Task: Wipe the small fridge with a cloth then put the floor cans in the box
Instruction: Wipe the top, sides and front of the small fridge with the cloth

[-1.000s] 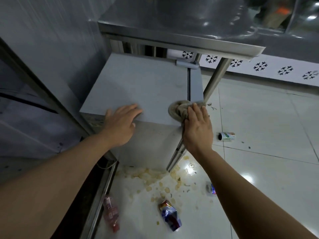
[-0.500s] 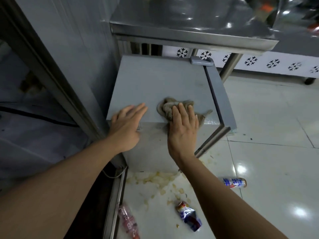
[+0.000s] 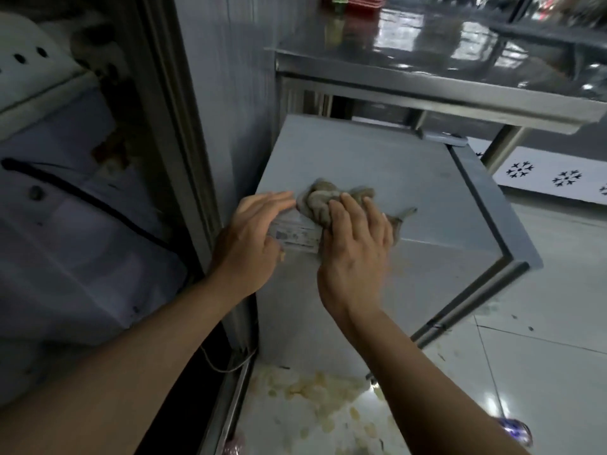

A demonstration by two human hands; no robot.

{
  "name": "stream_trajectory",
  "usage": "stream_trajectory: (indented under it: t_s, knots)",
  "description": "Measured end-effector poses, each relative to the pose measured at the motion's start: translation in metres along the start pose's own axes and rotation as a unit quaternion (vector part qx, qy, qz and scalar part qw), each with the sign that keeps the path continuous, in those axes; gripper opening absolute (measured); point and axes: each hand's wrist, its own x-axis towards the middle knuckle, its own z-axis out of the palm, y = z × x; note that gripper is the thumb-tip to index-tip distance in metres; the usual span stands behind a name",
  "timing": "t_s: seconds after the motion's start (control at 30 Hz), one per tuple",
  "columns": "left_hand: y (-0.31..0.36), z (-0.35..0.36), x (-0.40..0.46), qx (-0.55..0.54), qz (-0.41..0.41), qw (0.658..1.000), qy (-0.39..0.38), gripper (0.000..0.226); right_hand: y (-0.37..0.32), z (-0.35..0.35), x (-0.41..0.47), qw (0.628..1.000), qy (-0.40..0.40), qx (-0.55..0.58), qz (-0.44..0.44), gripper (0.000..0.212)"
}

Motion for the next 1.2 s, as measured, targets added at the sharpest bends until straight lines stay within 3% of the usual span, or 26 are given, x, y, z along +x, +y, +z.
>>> stream_trajectory:
  t_s: [0.13, 0.3, 0.6, 0.7, 0.83, 0.97, 1.07, 1.2]
  knots:
    - [-0.009, 0.009, -0.006, -0.059, -0.012, 0.996, 0.069, 0.049, 0.000, 0.017, -0.002, 0.997, 0.041, -0.015, -0.068, 0.036]
    - [-0.018, 0.023, -0.009, -0.102, 0.033, 0.986, 0.126, 0.044, 0.015, 0.031, 0.000, 0.984, 0.118, -0.044, -0.129, 0.029]
    - [-0.032, 0.035, -0.014, -0.172, 0.091, 0.959, 0.205, 0.046, 0.004, 0.049, -0.005, 0.963, 0.237, -0.028, -0.127, 0.030]
    - [-0.043, 0.041, -0.023, -0.252, 0.079, 0.936, 0.231, 0.049, -0.002, 0.057, -0.007, 0.962, 0.232, -0.023, -0.143, 0.031]
    - [-0.058, 0.048, -0.036, -0.346, 0.051, 0.910, 0.223, 0.061, -0.016, 0.065, -0.006, 0.953, 0.186, -0.042, -0.237, 0.044]
    - [-0.074, 0.045, -0.048, -0.294, 0.030, 0.925, 0.240, 0.051, -0.022, 0.063, 0.004, 0.925, 0.147, -0.115, -0.332, 0.049]
    - [-0.080, 0.045, -0.061, -0.220, 0.023, 0.937, 0.272, 0.051, -0.016, 0.070, 0.006, 0.882, 0.130, -0.186, -0.412, 0.045]
    - [-0.082, 0.046, -0.077, -0.171, 0.013, 0.947, 0.273, 0.054, 0.007, 0.095, -0.015, 0.845, 0.111, -0.188, -0.488, 0.040]
